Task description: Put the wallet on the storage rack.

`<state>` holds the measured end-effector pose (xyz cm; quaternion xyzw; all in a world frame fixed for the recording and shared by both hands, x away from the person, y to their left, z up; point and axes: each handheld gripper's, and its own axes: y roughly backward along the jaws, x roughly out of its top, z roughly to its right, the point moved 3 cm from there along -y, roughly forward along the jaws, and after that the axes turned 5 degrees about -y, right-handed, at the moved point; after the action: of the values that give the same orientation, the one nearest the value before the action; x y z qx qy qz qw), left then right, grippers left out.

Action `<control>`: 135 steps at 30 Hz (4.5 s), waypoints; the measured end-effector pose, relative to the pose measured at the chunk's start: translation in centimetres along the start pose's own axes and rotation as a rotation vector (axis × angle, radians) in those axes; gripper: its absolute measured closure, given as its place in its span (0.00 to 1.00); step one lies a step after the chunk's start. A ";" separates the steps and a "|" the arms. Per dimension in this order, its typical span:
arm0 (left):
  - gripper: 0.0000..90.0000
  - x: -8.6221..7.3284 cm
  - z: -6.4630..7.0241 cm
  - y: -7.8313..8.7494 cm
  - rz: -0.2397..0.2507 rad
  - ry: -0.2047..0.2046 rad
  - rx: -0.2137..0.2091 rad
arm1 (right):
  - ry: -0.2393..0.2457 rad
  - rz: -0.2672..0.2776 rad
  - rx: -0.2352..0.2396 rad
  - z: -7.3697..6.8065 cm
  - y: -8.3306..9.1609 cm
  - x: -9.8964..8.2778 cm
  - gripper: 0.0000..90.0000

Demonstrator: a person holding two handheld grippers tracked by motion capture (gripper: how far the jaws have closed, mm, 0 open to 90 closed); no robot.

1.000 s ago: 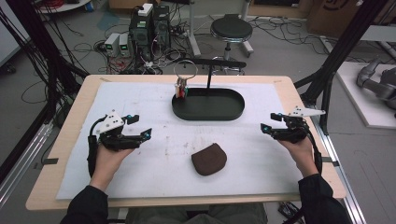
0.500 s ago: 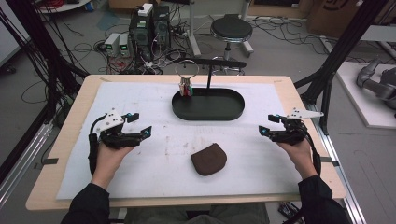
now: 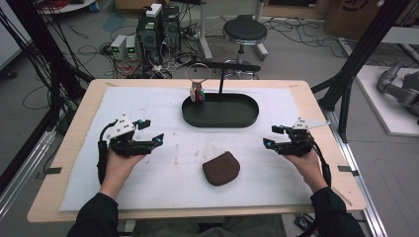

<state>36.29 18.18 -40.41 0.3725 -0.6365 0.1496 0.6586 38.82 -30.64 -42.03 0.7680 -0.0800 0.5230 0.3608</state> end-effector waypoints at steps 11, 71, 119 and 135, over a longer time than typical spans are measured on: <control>0.29 -0.1 0.1 0.0 -0.004 0.005 0.004 | 0.026 -0.076 0.117 -2.6 -3.4 -0.1 0.40; 0.29 0.9 6.0 -4.0 -0.019 0.010 -0.314 | 0.230 -0.101 0.401 -7.7 -4.4 0.3 1.00; 0.72 0.7 13.4 -8.4 -0.210 -0.041 -0.718 | 0.252 0.024 0.484 -7.2 -1.9 1.3 0.64; 0.73 3.1 12.5 -7.2 -0.182 -0.143 -0.675 | 0.240 -0.022 0.501 -7.6 -2.4 1.4 0.43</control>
<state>32.47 3.99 -40.74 0.1986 -0.6588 -0.1550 0.7089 34.98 -23.75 -40.49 0.7665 0.1034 0.6099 0.1724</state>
